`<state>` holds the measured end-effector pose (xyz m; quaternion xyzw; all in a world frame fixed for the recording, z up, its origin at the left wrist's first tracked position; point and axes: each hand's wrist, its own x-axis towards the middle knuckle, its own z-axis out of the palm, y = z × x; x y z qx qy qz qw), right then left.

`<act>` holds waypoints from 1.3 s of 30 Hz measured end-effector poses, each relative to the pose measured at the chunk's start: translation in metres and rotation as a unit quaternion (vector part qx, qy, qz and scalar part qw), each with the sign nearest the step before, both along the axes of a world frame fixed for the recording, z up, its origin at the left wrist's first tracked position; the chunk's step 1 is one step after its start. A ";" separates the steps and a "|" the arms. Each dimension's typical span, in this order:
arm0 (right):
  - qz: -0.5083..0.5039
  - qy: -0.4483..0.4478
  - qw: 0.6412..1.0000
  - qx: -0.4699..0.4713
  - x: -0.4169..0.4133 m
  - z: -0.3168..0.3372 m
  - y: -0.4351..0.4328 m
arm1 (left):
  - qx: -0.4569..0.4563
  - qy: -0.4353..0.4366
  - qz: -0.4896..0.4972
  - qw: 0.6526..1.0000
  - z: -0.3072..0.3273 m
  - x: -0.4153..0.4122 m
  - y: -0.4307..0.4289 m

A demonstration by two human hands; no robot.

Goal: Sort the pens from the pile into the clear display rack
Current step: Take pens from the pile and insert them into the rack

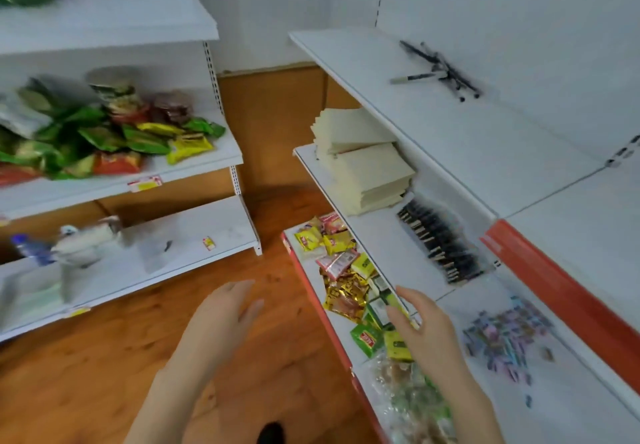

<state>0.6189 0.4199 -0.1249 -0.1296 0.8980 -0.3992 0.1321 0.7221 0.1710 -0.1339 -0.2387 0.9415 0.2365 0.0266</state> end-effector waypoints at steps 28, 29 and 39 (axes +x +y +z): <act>-0.043 -0.048 0.998 -0.002 -0.250 -0.051 -0.294 | 0.058 -0.003 0.080 0.995 -0.046 -0.226 -0.295; -0.041 -0.053 0.998 -0.006 -0.259 -0.049 -0.299 | 0.056 -0.004 0.070 0.996 -0.044 -0.239 -0.299; -0.157 -0.012 0.987 -0.010 -0.330 -0.043 -0.333 | 0.042 0.066 -0.150 0.986 -0.021 -0.398 -0.342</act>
